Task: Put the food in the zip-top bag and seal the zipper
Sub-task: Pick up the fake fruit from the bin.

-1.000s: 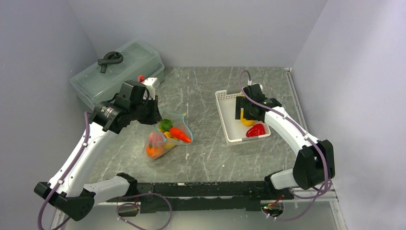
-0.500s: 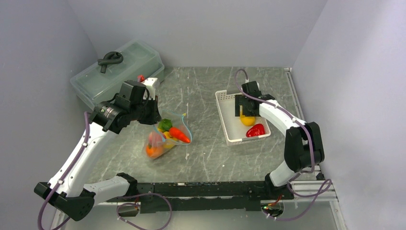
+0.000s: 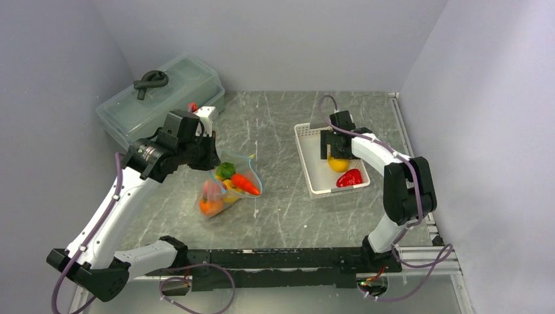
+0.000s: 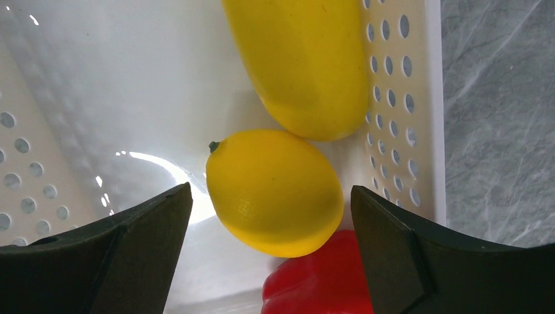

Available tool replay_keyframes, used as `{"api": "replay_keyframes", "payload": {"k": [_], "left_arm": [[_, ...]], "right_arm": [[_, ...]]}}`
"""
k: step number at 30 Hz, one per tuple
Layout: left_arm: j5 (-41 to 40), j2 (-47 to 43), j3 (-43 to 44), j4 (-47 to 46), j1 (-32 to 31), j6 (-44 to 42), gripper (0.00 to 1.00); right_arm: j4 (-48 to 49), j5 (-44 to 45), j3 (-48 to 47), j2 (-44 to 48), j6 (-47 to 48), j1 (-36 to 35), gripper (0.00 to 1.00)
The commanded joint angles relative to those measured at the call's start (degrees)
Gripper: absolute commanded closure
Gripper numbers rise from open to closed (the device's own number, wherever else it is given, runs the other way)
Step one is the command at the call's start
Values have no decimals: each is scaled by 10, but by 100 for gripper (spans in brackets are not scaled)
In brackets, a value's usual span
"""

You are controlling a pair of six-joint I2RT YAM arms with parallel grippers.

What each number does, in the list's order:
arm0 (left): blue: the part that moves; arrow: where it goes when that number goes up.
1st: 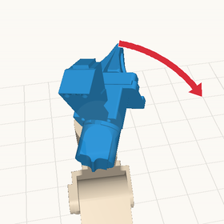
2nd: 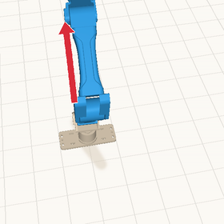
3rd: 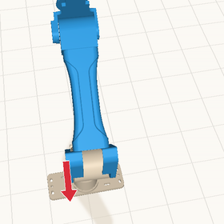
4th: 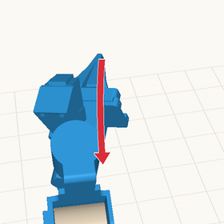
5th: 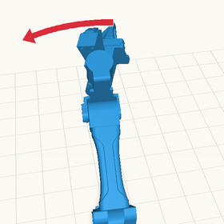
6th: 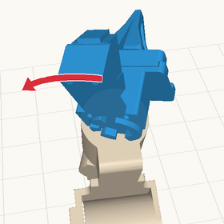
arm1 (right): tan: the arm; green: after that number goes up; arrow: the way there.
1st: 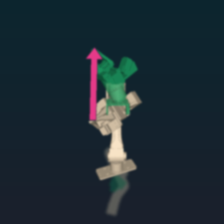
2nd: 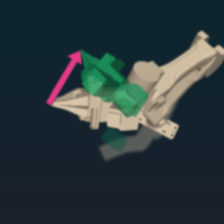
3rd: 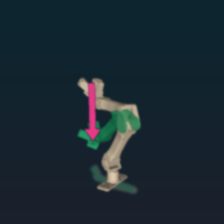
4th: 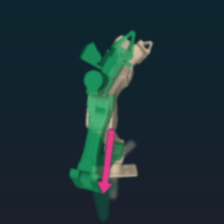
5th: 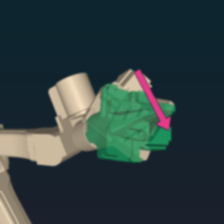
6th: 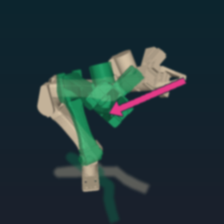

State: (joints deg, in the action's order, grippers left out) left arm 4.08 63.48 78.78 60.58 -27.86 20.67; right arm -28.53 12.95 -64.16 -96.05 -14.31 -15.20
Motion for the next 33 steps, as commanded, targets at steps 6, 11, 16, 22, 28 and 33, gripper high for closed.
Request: {"api": "replay_keyframes", "payload": {"k": [6, 11, 16, 22, 28, 33], "left_arm": [[0, -27, 17, -9, -1, 9, 100], [-6, -40, 12, -3, -1, 13, 100], [-5, -45, 8, -2, -1, 16, 100], [-6, -49, 6, -3, -2, 16, 100], [-1, -45, 5, -10, -1, 17, 100], [-1, -42, 5, -12, -2, 17, 100]], "right_arm": [[21, 9, -15, -10, 9, 3, 11], [22, 4, -14, -11, 9, 3, 17], [16, -3, -17, -11, 10, 4, 28], [7, -13, -16, 11, 5, 3, 45], [15, -45, -6, 52, -11, 3, 63], [16, -57, -4, 88, -20, 3, 66]]}}
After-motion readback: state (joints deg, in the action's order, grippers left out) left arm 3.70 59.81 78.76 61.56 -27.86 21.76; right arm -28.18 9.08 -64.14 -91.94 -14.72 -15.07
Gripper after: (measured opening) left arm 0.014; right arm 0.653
